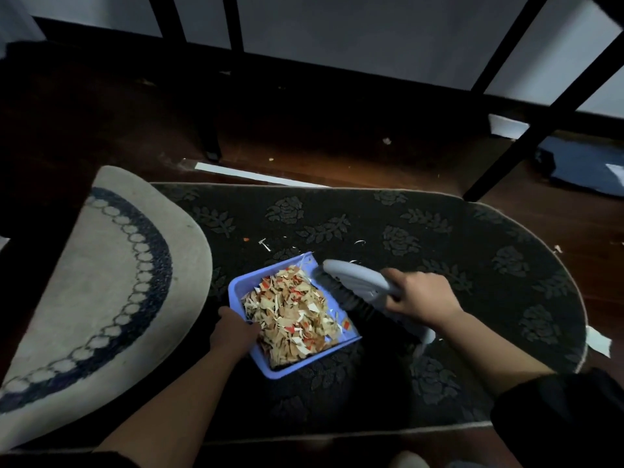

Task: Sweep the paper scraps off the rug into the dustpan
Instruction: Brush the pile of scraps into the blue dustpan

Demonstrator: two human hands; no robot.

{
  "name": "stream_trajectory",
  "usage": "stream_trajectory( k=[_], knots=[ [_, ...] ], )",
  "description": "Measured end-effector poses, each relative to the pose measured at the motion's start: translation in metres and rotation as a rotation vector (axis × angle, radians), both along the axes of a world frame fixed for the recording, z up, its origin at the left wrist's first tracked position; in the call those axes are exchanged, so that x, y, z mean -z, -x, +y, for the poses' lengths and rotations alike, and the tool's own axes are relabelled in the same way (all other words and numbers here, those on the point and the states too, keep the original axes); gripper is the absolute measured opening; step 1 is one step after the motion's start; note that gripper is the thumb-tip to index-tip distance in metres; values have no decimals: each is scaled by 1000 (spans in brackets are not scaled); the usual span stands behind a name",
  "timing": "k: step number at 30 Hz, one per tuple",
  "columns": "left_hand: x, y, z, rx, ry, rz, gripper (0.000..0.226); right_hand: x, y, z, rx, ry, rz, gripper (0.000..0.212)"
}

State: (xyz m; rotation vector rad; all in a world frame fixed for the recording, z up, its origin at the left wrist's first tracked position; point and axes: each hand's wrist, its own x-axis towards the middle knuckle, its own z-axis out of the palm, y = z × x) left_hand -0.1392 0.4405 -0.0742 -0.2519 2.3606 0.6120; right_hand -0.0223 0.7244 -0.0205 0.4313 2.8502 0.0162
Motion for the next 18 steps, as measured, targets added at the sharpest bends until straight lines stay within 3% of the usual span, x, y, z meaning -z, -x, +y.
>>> stream_trajectory(
  k=[8, 11, 18],
  knots=[
    [-1, 0, 1, 3, -17, -12, 57, -5, -4, 22, 203, -156, 52, 34],
    [-1, 0, 1, 6, -11, -24, 58, 4, -6, 23, 309, -118, 20, 33],
    [-2, 0, 0, 3, -10, -29, 58, 13, -7, 7, 124, 10, -5, 45]
  ],
)
